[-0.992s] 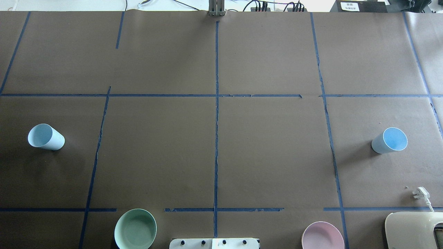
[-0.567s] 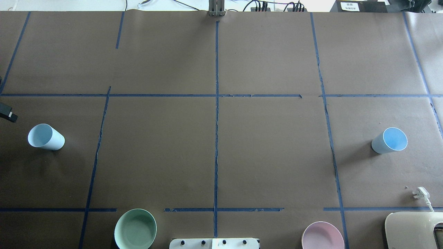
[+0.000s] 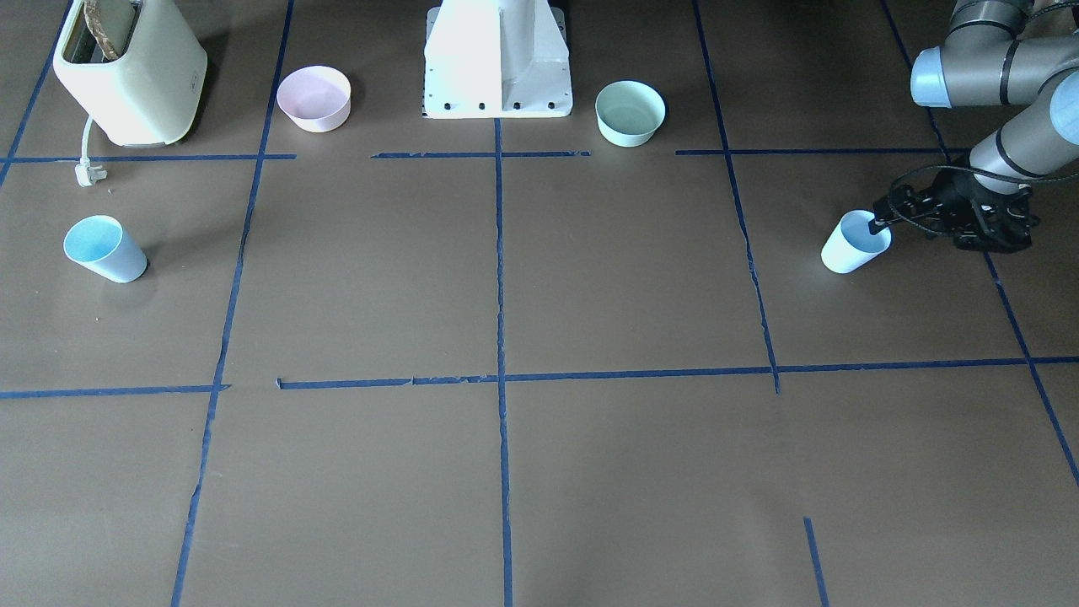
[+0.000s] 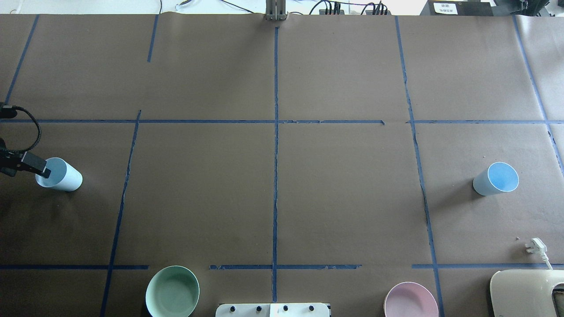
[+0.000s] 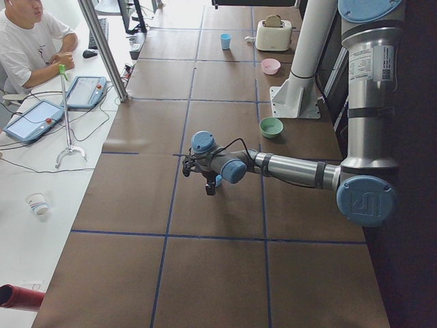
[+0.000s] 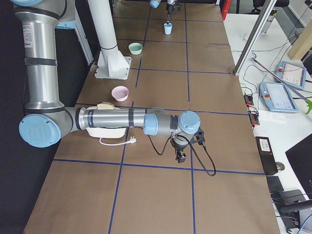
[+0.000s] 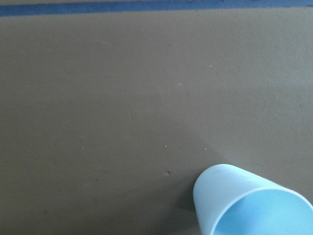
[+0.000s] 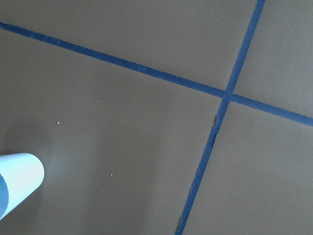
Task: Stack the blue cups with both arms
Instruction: 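Reach the left gripper down and grasp the light blue cup nearest it, then carry the cup with the left gripper to the table center and set it down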
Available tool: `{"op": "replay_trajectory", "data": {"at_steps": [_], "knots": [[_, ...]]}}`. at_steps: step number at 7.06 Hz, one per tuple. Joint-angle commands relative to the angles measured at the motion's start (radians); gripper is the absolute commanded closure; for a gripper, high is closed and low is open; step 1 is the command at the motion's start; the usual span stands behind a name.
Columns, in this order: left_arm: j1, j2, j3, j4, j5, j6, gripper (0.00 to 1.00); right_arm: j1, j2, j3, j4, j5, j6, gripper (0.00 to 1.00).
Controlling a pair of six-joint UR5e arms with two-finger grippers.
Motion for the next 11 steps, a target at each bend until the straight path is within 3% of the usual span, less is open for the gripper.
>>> {"op": "replay_trajectory", "data": {"at_steps": [1, 3, 5, 7, 8, 9, 10, 11], "knots": [[0.033, -0.003, 0.008, -0.010, 0.001, -0.030, 0.33, -0.002, 0.000, -0.003, 0.000, -0.001, 0.000, 0.00], [0.046, -0.031, 0.030, -0.012, 0.027, -0.032, 0.81, -0.005, -0.002, -0.008, 0.000, -0.001, -0.002, 0.00], [0.044, -0.070, 0.037, -0.013, 0.023, -0.074, 1.00, -0.008, -0.002, -0.009, 0.000, -0.005, -0.002, 0.00], [0.046, -0.254, -0.036, -0.001, 0.016, -0.375, 1.00, -0.012, -0.002, -0.009, 0.000, -0.005, -0.002, 0.00], [0.114, -0.370, -0.033, 0.008, 0.027, -0.506, 1.00, -0.014, -0.002, -0.008, 0.000, -0.003, 0.000, 0.00], [0.277, -0.506, 0.008, 0.028, 0.100, -0.649, 1.00, -0.017, -0.002, -0.008, 0.000, -0.003, 0.000, 0.00], [0.390, -0.679, 0.087, 0.098, 0.297, -0.705, 1.00, -0.017, -0.002, -0.008, 0.000, -0.003, 0.000, 0.00], [0.453, -0.818, 0.202, 0.126, 0.385, -0.707, 1.00, -0.018, -0.002, -0.008, 0.000, -0.003, 0.005, 0.00]]}}
